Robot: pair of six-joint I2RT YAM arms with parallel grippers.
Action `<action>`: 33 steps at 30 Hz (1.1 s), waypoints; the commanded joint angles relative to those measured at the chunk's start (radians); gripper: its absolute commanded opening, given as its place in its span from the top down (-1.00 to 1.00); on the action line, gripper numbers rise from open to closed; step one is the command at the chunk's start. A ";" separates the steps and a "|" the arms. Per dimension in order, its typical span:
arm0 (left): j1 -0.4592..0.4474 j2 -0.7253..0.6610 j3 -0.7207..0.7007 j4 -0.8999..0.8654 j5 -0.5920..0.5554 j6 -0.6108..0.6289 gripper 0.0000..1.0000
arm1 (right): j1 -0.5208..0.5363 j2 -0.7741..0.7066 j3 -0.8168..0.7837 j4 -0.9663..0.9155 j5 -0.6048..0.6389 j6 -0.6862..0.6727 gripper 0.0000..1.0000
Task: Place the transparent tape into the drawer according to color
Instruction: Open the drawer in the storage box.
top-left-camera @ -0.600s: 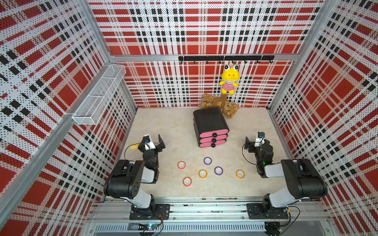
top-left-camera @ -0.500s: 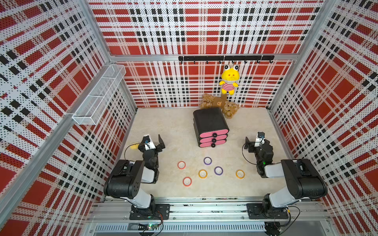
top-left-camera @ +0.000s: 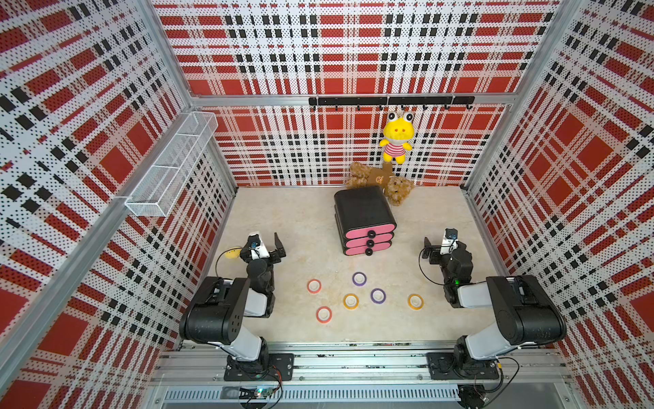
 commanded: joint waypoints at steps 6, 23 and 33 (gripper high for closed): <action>-0.051 -0.181 0.208 -0.434 -0.009 0.037 -0.97 | 0.041 -0.175 0.175 -0.499 0.195 0.104 -1.00; -0.310 -0.182 0.708 -1.167 0.302 -0.323 -0.98 | 0.226 -0.503 0.443 -1.177 -0.032 0.279 -1.00; -0.296 -0.043 0.771 -1.171 0.587 -0.527 -0.90 | 0.365 -0.490 0.458 -1.201 -0.064 0.349 -1.00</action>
